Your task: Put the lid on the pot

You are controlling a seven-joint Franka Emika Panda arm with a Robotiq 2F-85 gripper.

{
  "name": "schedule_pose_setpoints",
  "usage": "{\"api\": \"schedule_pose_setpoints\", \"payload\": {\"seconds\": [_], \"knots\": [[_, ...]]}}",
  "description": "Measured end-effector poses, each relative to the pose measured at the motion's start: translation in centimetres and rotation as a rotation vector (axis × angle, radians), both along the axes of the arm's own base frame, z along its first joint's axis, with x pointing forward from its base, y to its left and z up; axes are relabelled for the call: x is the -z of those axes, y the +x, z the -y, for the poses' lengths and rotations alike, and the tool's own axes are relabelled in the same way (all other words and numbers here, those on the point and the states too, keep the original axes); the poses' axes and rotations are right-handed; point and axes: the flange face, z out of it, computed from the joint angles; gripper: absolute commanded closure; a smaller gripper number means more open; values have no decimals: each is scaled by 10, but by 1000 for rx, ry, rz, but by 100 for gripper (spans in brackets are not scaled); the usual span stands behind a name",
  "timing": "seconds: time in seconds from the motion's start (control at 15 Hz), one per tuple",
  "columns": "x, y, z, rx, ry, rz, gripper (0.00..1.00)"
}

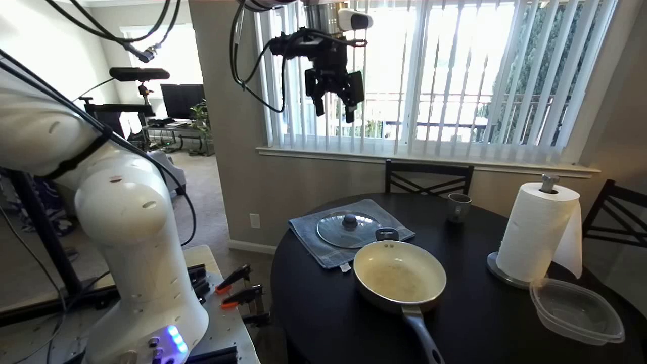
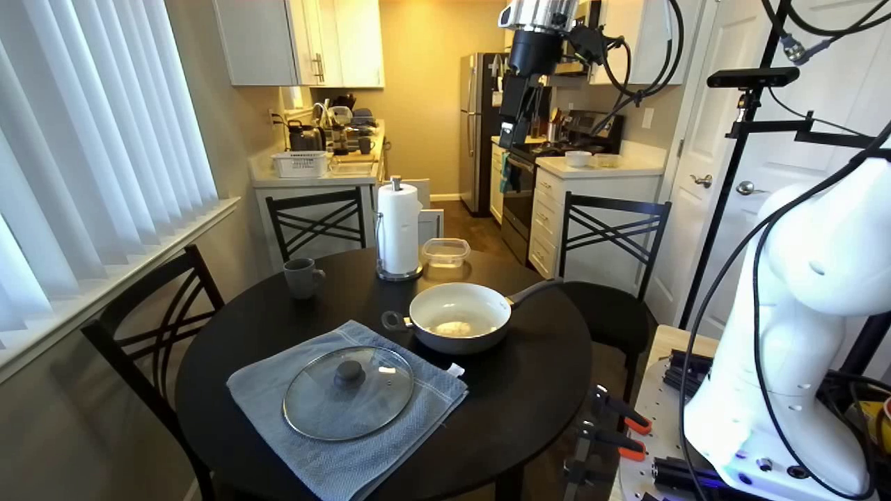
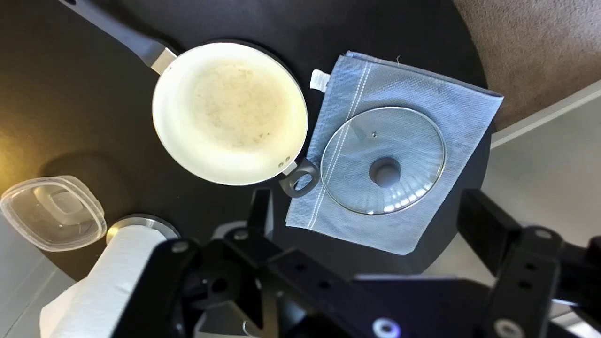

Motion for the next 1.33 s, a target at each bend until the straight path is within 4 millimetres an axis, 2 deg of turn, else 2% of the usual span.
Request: {"api": "schedule_pose_setpoints", "payload": {"seconds": [0.2,0.4,0.67,0.87,1.07,1.33], "knots": [[1,4,-3,-5,-15,0,0],[20,32,-31,-64,-72,16,0],[88,83,-97,-217,-149,-22,0],[146,117,-132,-297,-153,-69,0],[193,152,-139,-345,-190,-107,0],[246,195,-143,-411,-267,-155,0]]}}
